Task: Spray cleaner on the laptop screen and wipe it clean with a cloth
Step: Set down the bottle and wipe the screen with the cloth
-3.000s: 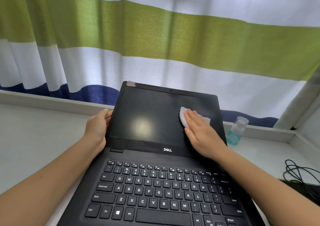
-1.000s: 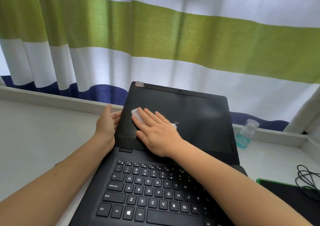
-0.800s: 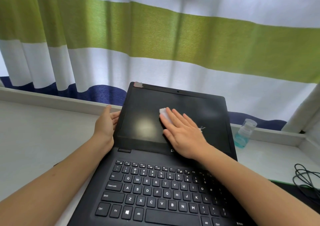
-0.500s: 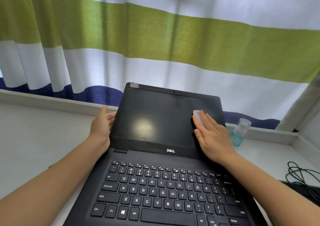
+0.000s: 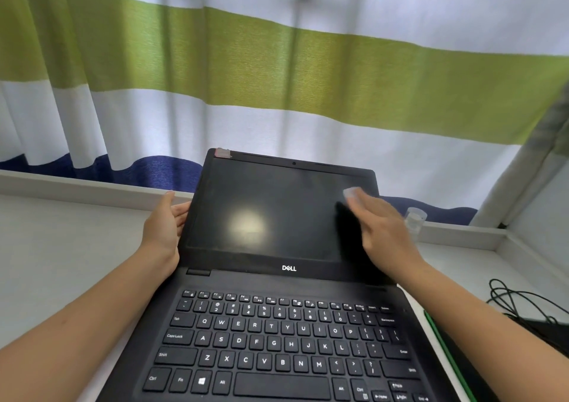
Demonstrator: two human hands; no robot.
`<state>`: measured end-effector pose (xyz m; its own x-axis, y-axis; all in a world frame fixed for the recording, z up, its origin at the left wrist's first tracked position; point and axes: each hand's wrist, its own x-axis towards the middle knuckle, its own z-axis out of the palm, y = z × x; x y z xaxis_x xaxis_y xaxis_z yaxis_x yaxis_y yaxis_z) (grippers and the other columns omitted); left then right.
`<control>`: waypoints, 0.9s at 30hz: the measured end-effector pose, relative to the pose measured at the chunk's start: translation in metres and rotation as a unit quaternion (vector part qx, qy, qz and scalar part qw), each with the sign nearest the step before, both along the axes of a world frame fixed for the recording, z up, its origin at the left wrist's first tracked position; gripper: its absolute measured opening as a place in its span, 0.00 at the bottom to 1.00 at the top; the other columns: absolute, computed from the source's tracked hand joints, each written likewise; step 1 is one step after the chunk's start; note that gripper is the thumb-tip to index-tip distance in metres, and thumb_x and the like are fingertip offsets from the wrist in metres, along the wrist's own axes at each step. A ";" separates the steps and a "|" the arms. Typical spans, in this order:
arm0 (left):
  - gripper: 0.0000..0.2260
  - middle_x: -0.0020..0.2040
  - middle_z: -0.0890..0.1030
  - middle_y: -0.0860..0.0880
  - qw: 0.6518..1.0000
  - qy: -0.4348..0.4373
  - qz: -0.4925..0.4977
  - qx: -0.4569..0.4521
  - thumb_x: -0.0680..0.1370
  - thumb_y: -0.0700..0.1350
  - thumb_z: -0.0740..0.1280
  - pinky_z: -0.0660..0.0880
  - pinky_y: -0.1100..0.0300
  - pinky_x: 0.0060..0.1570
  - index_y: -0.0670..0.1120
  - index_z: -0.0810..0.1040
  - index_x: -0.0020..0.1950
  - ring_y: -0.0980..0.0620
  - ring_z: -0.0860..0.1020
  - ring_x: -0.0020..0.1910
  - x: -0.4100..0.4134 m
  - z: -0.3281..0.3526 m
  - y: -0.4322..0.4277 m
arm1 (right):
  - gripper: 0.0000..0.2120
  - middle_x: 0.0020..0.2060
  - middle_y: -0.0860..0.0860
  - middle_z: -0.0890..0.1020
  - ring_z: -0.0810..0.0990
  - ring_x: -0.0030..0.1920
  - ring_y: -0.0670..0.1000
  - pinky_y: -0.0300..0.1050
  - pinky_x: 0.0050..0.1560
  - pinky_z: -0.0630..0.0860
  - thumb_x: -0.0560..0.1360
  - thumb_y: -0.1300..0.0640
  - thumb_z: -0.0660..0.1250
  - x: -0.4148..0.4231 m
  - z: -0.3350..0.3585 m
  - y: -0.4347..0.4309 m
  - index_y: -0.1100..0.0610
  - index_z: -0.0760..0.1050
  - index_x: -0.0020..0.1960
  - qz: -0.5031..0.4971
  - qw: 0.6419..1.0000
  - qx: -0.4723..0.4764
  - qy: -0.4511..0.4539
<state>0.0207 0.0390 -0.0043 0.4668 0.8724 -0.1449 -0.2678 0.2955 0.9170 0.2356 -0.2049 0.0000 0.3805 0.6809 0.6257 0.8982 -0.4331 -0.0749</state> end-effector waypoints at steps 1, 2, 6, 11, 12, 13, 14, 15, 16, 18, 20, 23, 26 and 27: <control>0.19 0.43 0.80 0.48 1.000 0.000 0.000 0.000 0.81 0.54 0.53 0.73 0.62 0.41 0.41 0.76 0.54 0.54 0.77 0.42 0.000 0.000 0.000 | 0.26 0.66 0.55 0.74 0.74 0.63 0.58 0.50 0.64 0.69 0.69 0.70 0.57 -0.011 -0.001 0.010 0.59 0.70 0.67 0.057 0.998 -0.005 -0.007; 0.20 0.43 0.80 0.48 1.000 -0.001 0.000 0.000 0.81 0.54 0.53 0.73 0.62 0.41 0.41 0.76 0.54 0.54 0.77 0.42 0.000 0.000 0.000 | 0.25 0.67 0.55 0.73 0.73 0.64 0.56 0.49 0.65 0.68 0.71 0.70 0.58 -0.024 -0.003 0.022 0.59 0.70 0.67 0.119 0.993 -0.020 -0.010; 0.20 0.42 0.79 0.48 1.000 -0.002 0.003 -0.001 0.81 0.54 0.52 0.73 0.63 0.40 0.41 0.77 0.51 0.54 0.77 0.41 0.000 0.001 -0.001 | 0.20 0.65 0.54 0.76 0.74 0.64 0.54 0.48 0.65 0.68 0.75 0.67 0.57 -0.069 -0.007 0.073 0.59 0.72 0.66 0.302 0.949 -0.087 0.001; 0.20 0.41 0.79 0.46 1.000 -0.008 0.008 -0.007 0.81 0.53 0.53 0.74 0.62 0.40 0.43 0.77 0.41 0.52 0.77 0.39 0.001 0.003 -0.001 | 0.25 0.62 0.55 0.78 0.76 0.61 0.58 0.53 0.63 0.72 0.70 0.74 0.60 -0.100 -0.013 0.124 0.59 0.74 0.64 0.371 0.915 -0.158 -0.021; 0.20 0.40 0.79 0.46 1.000 -0.009 0.010 -0.010 0.81 0.53 0.53 0.74 0.61 0.40 0.43 0.77 0.41 0.51 0.78 0.39 0.000 0.003 -0.001 | 0.26 0.62 0.54 0.78 0.76 0.61 0.58 0.56 0.61 0.73 0.69 0.74 0.60 -0.104 -0.015 0.131 0.58 0.73 0.64 0.371 0.912 -0.171 -0.024; 0.20 0.40 0.79 0.45 1.000 -0.012 0.009 -0.012 0.81 0.53 0.53 0.74 0.61 0.40 0.42 0.77 0.41 0.51 0.78 0.39 0.000 0.004 -0.001 | 0.27 0.62 0.54 0.78 0.75 0.61 0.59 0.57 0.60 0.73 0.69 0.74 0.60 -0.109 -0.016 0.137 0.58 0.73 0.65 0.371 0.911 -0.180 -0.025; 0.21 0.40 0.79 0.45 1.000 -0.013 0.005 -0.013 0.81 0.53 0.52 0.74 0.61 0.39 0.42 0.77 0.41 0.50 0.78 0.39 0.000 0.004 -0.001 | 0.27 0.62 0.54 0.78 0.75 0.61 0.59 0.57 0.59 0.74 0.68 0.73 0.60 -0.112 -0.016 0.141 0.58 0.73 0.65 0.371 0.909 -0.185 -0.027; 0.21 0.40 0.80 0.45 1.000 -0.013 0.003 -0.014 0.81 0.53 0.52 0.74 0.61 0.39 0.42 0.77 0.41 0.50 0.78 0.38 0.000 0.004 -0.001 | 0.27 0.62 0.55 0.78 0.76 0.60 0.59 0.57 0.59 0.74 0.68 0.73 0.59 -0.115 -0.015 0.145 0.58 0.73 0.64 0.373 0.909 -0.186 -0.027; 0.21 0.38 0.80 0.45 1.000 -0.011 0.001 -0.016 0.81 0.54 0.52 0.74 0.61 0.38 0.42 0.77 0.41 0.50 0.78 0.38 -0.001 0.004 0.000 | 0.27 0.61 0.55 0.79 0.76 0.59 0.60 0.57 0.59 0.74 0.67 0.74 0.59 -0.117 -0.014 0.146 0.59 0.74 0.63 0.374 0.908 -0.186 -0.026; 0.21 0.32 0.83 0.47 1.000 -0.012 0.001 -0.020 0.80 0.54 0.53 0.75 0.63 0.37 0.41 0.77 0.42 0.51 0.78 0.37 -0.001 0.003 0.001 | 0.26 0.58 0.56 0.81 0.77 0.57 0.60 0.55 0.59 0.74 0.65 0.74 0.60 -0.117 -0.010 0.143 0.61 0.76 0.61 0.375 0.909 -0.183 -0.026; 0.21 0.31 0.83 0.48 1.000 -0.012 0.001 -0.018 0.80 0.54 0.53 0.75 0.64 0.37 0.42 0.78 0.41 0.52 0.78 0.37 -0.001 0.002 0.001 | 0.25 0.56 0.56 0.82 0.78 0.54 0.60 0.52 0.58 0.75 0.64 0.74 0.60 -0.111 -0.007 0.132 0.61 0.78 0.58 0.371 0.911 -0.178 -0.031; 0.22 0.41 0.80 0.46 1.000 -0.012 -0.005 -0.012 0.80 0.55 0.52 0.74 0.62 0.43 0.41 0.78 0.43 0.52 0.78 0.40 0.000 0.001 0.001 | 0.24 0.55 0.53 0.83 0.79 0.53 0.58 0.50 0.58 0.73 0.66 0.72 0.56 -0.095 -0.003 0.109 0.59 0.79 0.57 0.354 0.917 -0.180 -0.032; 0.22 0.43 0.80 0.47 1.000 -0.007 -0.011 -0.009 0.80 0.55 0.52 0.74 0.61 0.47 0.40 0.78 0.52 0.52 0.78 0.42 -0.002 0.000 0.002 | 0.26 0.54 0.50 0.83 0.78 0.52 0.55 0.46 0.57 0.73 0.66 0.67 0.50 -0.076 0.000 0.085 0.57 0.80 0.55 0.332 0.924 -0.184 -0.034; 0.22 0.44 0.81 0.47 1.000 -0.008 -0.013 -0.011 0.80 0.55 0.52 0.74 0.61 0.47 0.40 0.77 0.53 0.52 0.78 0.43 -0.002 0.000 0.001 | 0.26 0.53 0.49 0.83 0.78 0.51 0.54 0.45 0.56 0.74 0.66 0.66 0.50 -0.070 0.001 0.077 0.56 0.81 0.54 0.324 0.927 -0.184 -0.033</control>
<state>0.0188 0.0405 -0.0042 0.4916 0.8567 -0.1563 -0.2735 0.3222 0.9063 0.1658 -0.1276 0.0012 -0.2150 0.9254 0.3120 0.9760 0.2149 0.0350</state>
